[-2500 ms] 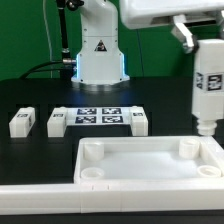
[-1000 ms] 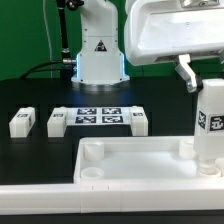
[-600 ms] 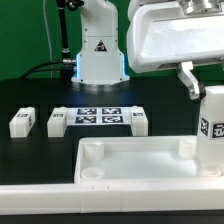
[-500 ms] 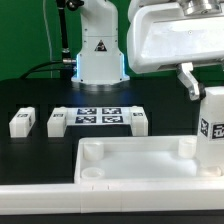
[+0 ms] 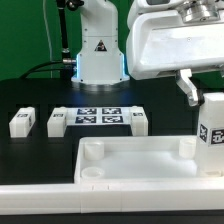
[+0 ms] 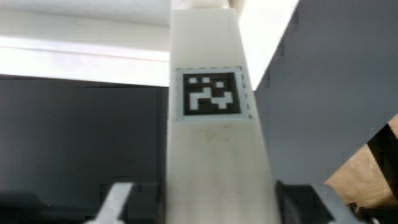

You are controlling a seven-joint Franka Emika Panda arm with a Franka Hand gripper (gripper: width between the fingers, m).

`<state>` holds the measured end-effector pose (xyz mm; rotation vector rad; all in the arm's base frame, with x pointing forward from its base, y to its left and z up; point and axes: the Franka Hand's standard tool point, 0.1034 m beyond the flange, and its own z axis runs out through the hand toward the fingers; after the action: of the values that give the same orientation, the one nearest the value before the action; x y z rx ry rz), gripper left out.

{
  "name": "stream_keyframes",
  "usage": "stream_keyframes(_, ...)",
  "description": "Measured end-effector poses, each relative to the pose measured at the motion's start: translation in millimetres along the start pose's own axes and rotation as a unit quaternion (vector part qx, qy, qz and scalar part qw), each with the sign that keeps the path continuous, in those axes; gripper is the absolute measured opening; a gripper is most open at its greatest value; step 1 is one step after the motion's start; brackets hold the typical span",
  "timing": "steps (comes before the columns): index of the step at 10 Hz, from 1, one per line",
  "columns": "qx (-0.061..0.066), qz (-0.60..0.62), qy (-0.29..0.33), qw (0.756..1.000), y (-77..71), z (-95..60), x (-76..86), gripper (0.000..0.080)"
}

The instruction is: Assemble desk

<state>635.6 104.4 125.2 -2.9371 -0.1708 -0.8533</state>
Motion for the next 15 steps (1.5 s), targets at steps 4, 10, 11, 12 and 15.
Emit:
stream_keyframes(4,0.0,0.0,0.0,1.0,0.0,0.0,-0.1,0.0612)
stream_keyframes(10,0.004,0.008,-0.047,0.999,11.1,-7.2,20.6,0.0649)
stream_keyframes(11,0.005,0.01,-0.051,0.999,11.1,-5.3,23.0,0.0649)
stream_keyframes(12,0.01,0.015,-0.088,0.996,7.9,-0.1,15.5,0.0649)
stream_keyframes(15,0.024,0.027,-0.184,0.982,-1.7,11.8,11.8,0.0649)
